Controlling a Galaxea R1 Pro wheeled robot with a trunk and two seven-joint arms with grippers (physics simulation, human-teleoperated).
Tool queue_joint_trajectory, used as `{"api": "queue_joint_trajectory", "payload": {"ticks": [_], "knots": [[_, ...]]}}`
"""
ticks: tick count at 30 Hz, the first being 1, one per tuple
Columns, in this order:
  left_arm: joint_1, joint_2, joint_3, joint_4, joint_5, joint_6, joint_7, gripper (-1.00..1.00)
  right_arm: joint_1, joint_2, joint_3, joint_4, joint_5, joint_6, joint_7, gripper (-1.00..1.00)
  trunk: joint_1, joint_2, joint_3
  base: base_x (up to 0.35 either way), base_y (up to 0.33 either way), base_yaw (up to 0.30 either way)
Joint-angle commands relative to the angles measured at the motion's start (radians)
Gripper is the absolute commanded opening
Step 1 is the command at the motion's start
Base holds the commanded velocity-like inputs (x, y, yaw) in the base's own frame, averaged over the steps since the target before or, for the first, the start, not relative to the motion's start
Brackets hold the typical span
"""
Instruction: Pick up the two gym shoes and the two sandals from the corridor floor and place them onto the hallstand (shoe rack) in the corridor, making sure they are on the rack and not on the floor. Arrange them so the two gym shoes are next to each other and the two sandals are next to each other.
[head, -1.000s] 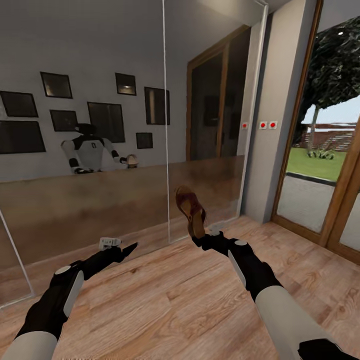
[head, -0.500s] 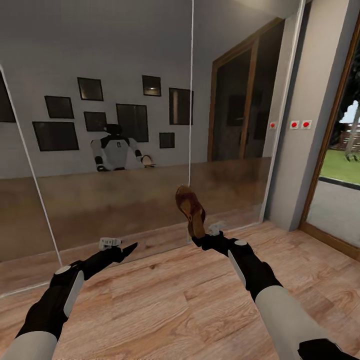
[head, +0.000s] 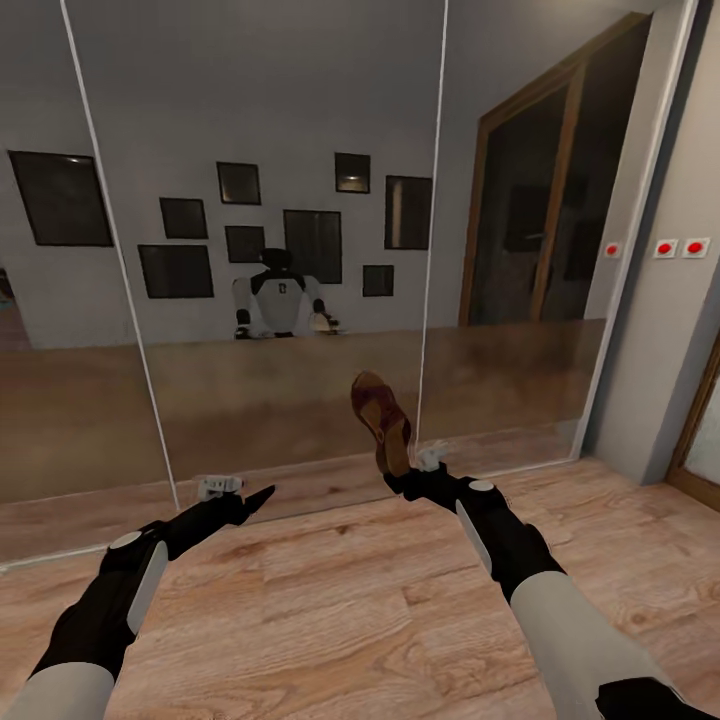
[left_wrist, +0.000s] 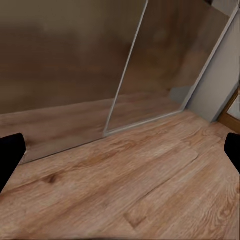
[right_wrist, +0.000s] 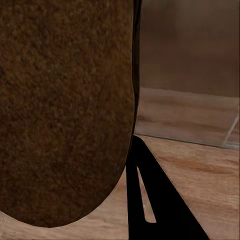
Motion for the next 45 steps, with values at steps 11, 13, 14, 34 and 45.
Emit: {"api": "queue_joint_trajectory", "payload": {"ticks": [11,13,14,34,45], "knots": [[-0.001,-0.001,0.001,0.0,0.009,0.01,-0.003,1.0,-0.001,0.0,-0.003,-0.002,0.004,0.005,0.005,-1.0,0.0,0.0,-0.001,0.0,0.0,0.292],[-0.001,-0.001,0.001,0.0,0.009,0.01,-0.003,1.0,-0.001,0.0,-0.003,-0.002,0.003,0.005,0.005,-1.0,0.0,0.0,-0.001,0.0,0.0,0.292],[-0.001,-0.001,0.001,0.0,0.009,0.01,-0.003,1.0,-0.001,0.0,-0.003,-0.002,0.003,0.005,0.005,-1.0,0.0,0.0,-0.001,0.0,0.0,0.292],[0.0,-0.001,-0.001,0.0,0.009,0.01,-0.003,1.0,-0.001,0.0,-0.003,-0.002,0.003,0.005,0.005,-1.0,0.0,0.0,0.0,0.0,0.0,0.292],[-0.001,-0.001,-0.001,0.0,0.009,0.01,-0.003,1.0,-0.001,0.0,-0.003,-0.002,0.003,0.005,0.005,-1.0,0.0,0.0,0.005,0.0,0.0,0.292]]}}
